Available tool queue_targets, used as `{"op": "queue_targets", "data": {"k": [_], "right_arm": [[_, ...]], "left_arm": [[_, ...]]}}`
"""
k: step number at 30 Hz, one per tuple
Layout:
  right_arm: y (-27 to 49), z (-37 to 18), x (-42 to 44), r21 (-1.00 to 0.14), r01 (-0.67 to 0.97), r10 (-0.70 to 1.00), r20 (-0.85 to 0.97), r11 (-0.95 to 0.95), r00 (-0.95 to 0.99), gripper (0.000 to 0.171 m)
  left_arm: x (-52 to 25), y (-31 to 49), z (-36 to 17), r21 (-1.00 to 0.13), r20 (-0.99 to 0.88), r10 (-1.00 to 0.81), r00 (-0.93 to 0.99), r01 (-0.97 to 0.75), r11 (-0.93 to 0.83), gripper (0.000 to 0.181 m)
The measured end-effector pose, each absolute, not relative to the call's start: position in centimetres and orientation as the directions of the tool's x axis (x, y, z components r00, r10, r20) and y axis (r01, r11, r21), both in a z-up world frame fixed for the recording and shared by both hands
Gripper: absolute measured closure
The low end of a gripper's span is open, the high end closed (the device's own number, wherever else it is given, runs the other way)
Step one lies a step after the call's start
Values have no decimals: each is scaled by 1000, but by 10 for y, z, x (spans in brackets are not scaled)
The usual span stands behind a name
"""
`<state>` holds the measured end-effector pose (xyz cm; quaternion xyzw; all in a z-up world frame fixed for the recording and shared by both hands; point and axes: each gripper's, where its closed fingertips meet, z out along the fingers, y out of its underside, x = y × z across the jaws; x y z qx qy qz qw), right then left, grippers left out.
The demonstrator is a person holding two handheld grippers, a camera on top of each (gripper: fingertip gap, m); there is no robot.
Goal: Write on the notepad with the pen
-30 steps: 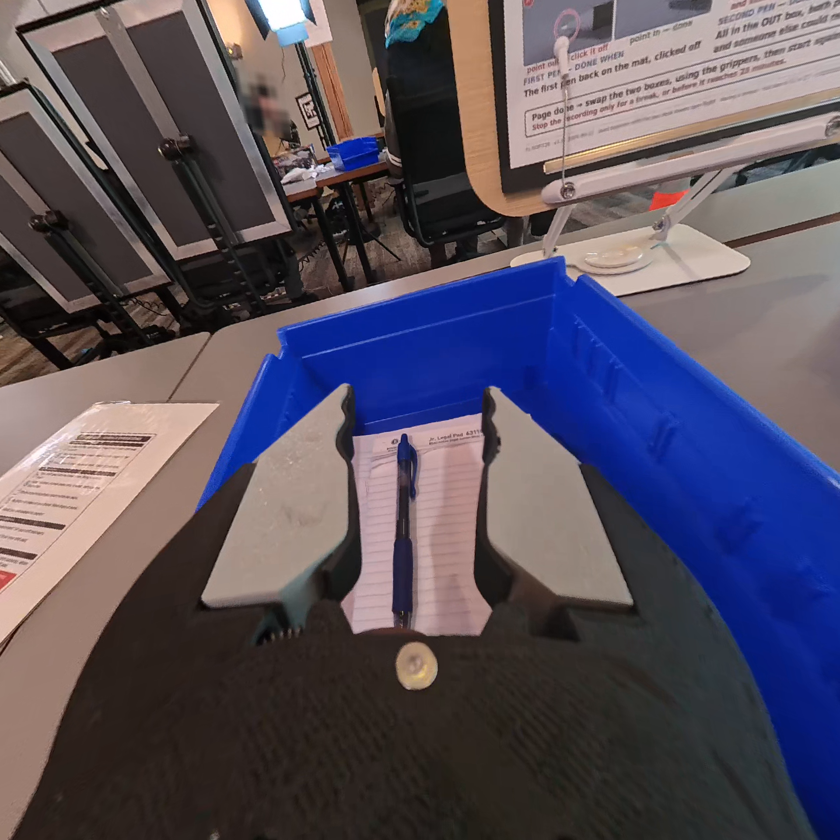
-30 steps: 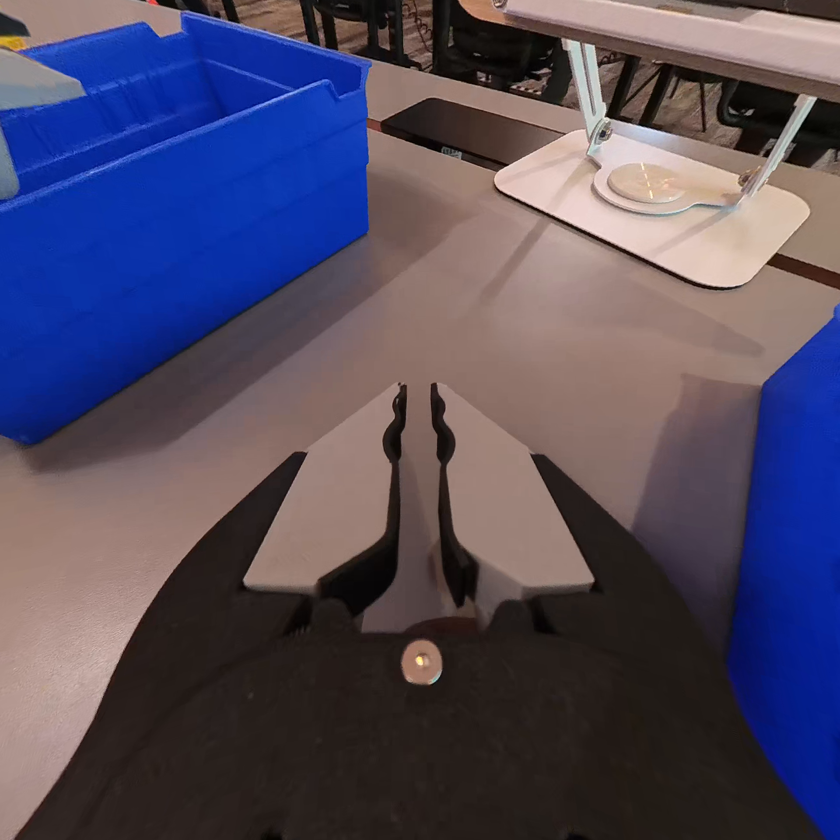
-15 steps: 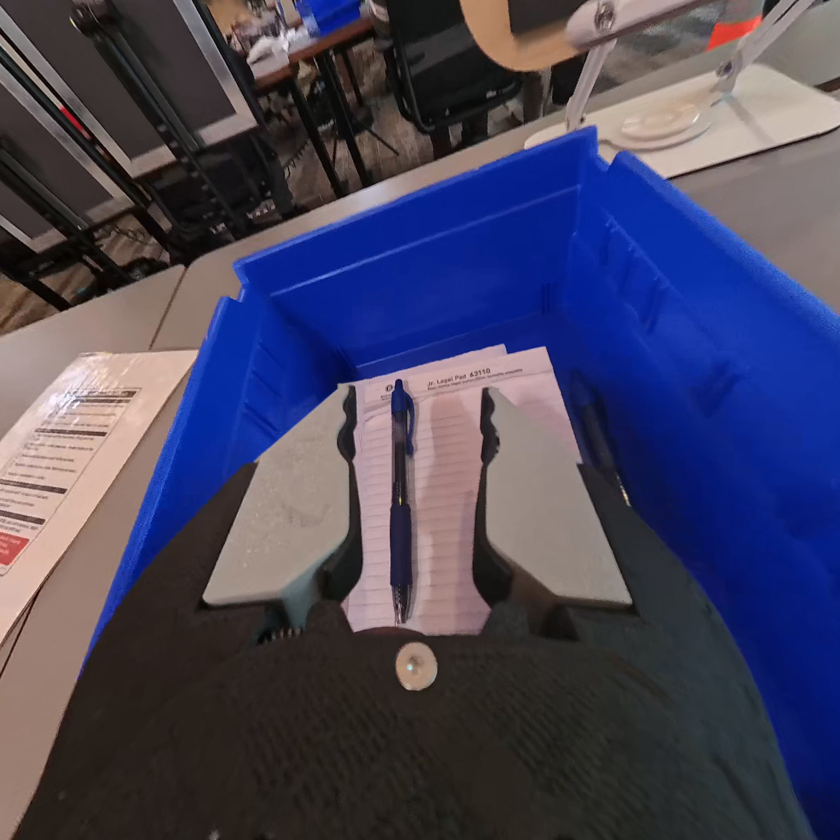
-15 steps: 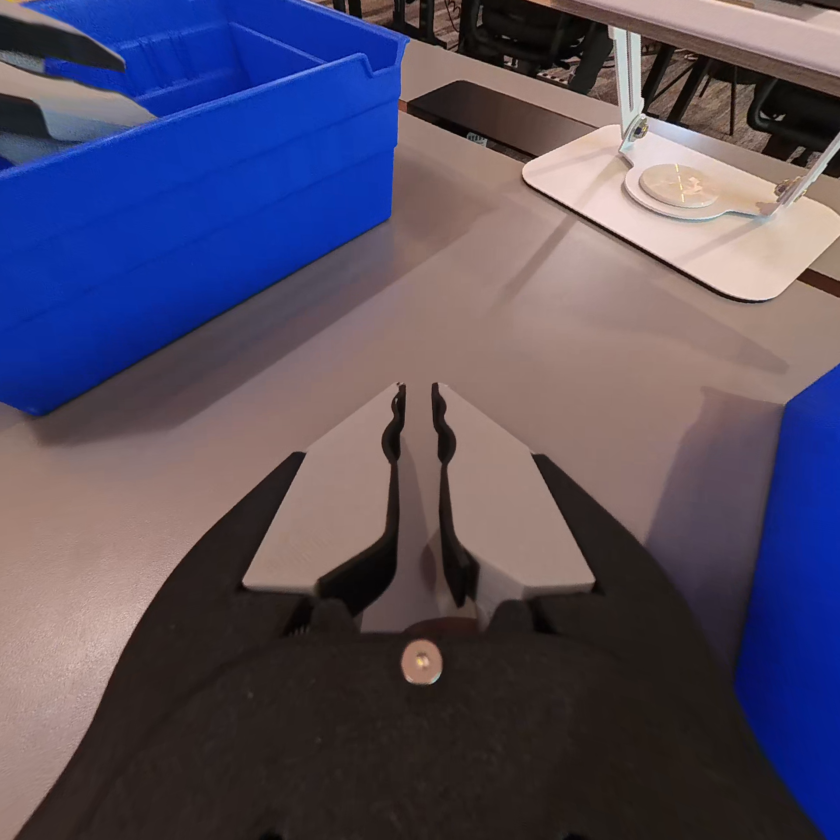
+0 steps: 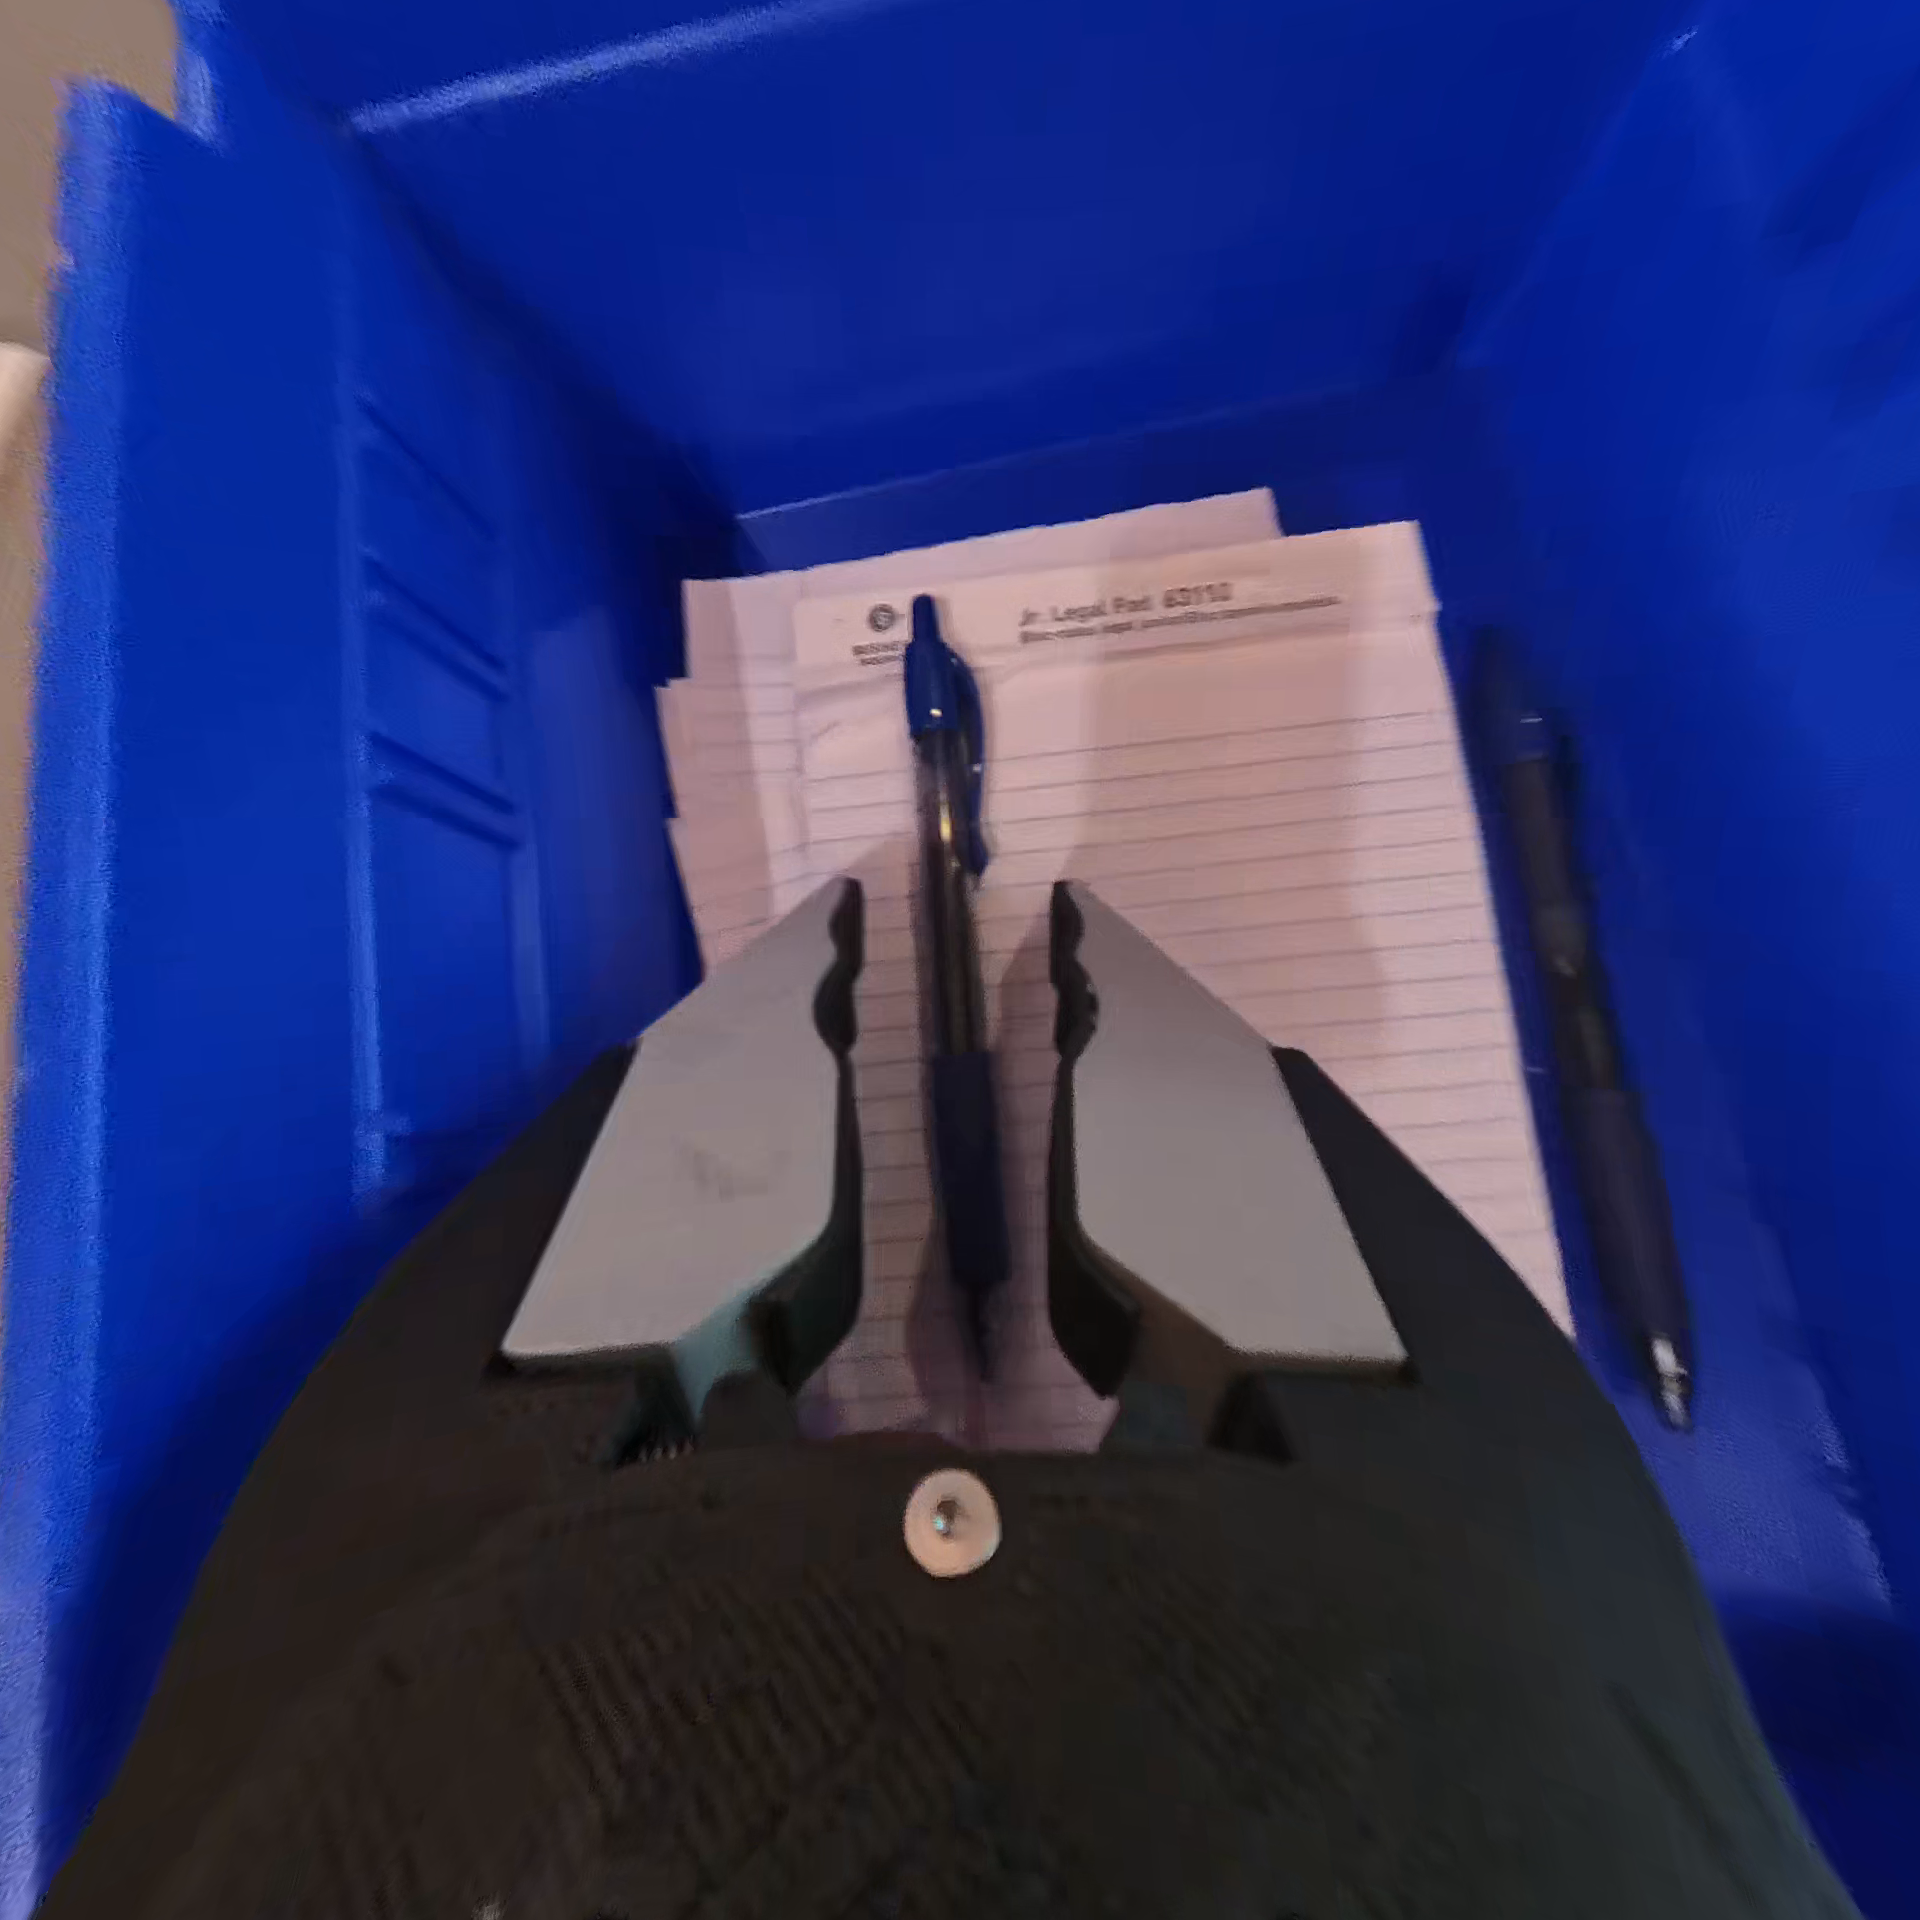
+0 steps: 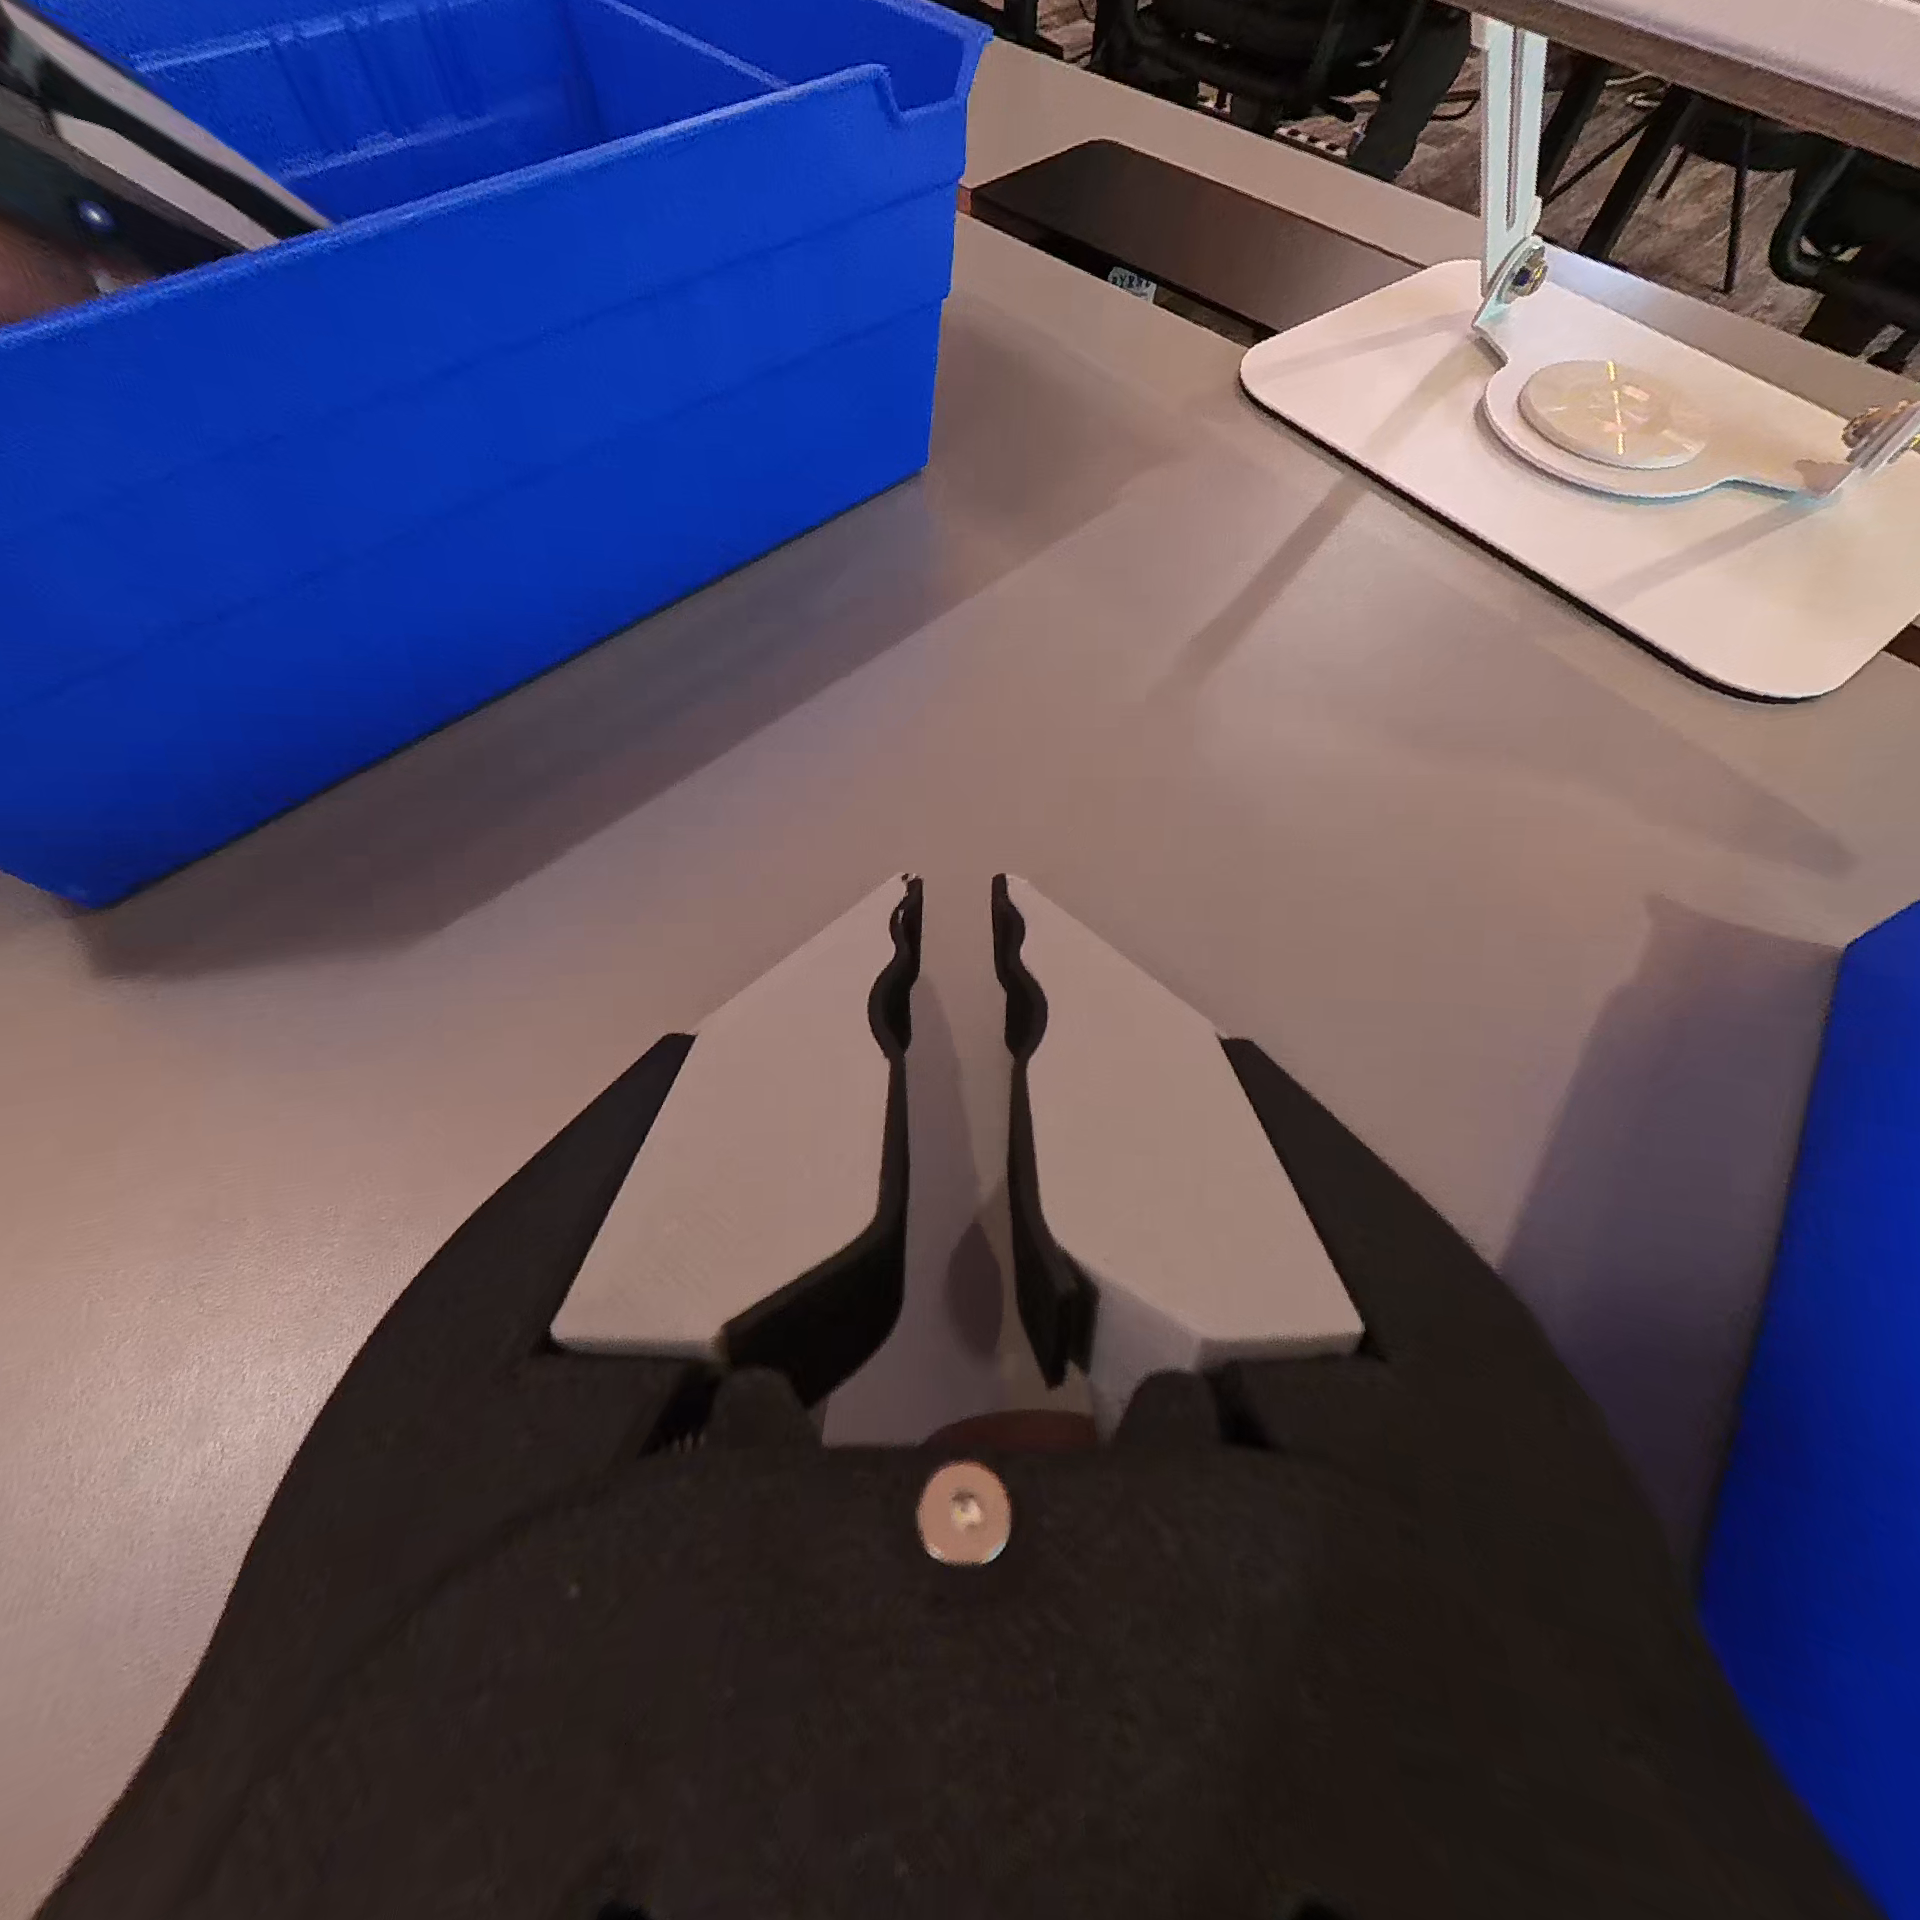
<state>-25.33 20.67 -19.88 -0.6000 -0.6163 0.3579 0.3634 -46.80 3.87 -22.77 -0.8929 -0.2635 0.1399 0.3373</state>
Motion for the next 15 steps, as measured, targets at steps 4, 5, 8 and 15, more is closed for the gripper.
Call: {"op": "queue_targets", "data": {"k": [4,5,8,15], "right_arm": [[209,-198,-253,-881,474,1000,3,6,-6,161],[209,-198,-253,-882,472,1000,3,4,-4,161],[209,-197,-252,-883,469,1000,11,10,0,161],[210,-196,-252,-886,464,1000,11,10,0,161]], "left_arm": [[-460,42,-228,-675,-4,540,842,396,-622,173],[-459,44,-225,-679,-42,524,851,360,-640,173],[-460,47,-199,-770,-143,519,843,234,-593,174],[-454,49,-158,-890,-156,523,838,110,-442,173]]}}
